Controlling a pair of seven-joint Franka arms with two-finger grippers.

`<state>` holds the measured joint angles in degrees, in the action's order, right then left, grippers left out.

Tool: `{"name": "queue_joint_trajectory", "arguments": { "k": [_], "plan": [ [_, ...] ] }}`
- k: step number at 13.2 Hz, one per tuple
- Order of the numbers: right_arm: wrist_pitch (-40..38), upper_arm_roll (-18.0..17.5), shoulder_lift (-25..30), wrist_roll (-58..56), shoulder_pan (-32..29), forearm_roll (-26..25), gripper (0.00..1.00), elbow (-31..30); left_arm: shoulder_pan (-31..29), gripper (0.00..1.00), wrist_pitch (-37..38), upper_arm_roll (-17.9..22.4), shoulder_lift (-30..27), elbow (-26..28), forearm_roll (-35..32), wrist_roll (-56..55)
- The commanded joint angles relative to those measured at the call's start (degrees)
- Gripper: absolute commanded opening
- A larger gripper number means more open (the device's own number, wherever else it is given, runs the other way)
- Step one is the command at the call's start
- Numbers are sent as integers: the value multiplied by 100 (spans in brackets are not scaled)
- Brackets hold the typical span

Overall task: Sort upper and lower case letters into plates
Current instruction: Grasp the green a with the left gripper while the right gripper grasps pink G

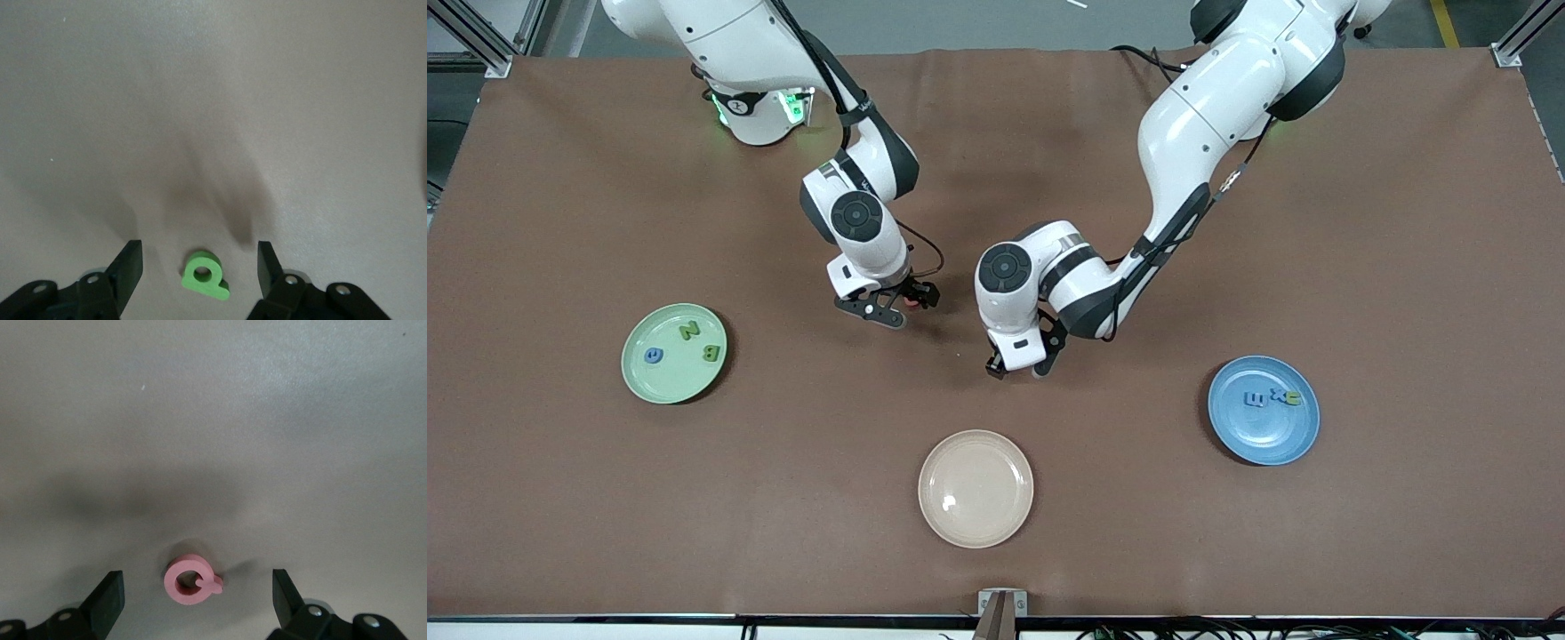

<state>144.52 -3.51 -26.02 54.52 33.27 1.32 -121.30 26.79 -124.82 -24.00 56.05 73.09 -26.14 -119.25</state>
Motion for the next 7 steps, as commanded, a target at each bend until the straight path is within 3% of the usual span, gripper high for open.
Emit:
{"name": "queue_joint_trajectory", "arguments": {
  "k": [1, 3, 7],
  "plan": [
    [76, 70, -8, 103, 127, 70, 92, -61, 133, 77, 28, 62, 99, -208, 144, -1],
    [85, 70, -52, 112, 144, 70, 86, -52, 168, 76, -33, 62, 126, -208, 144, 7],
    [199, 61, -149, 112, 153, 70, 78, -52, 265, 65, -148, 150, 205, -217, 135, 34]
  ]
}}
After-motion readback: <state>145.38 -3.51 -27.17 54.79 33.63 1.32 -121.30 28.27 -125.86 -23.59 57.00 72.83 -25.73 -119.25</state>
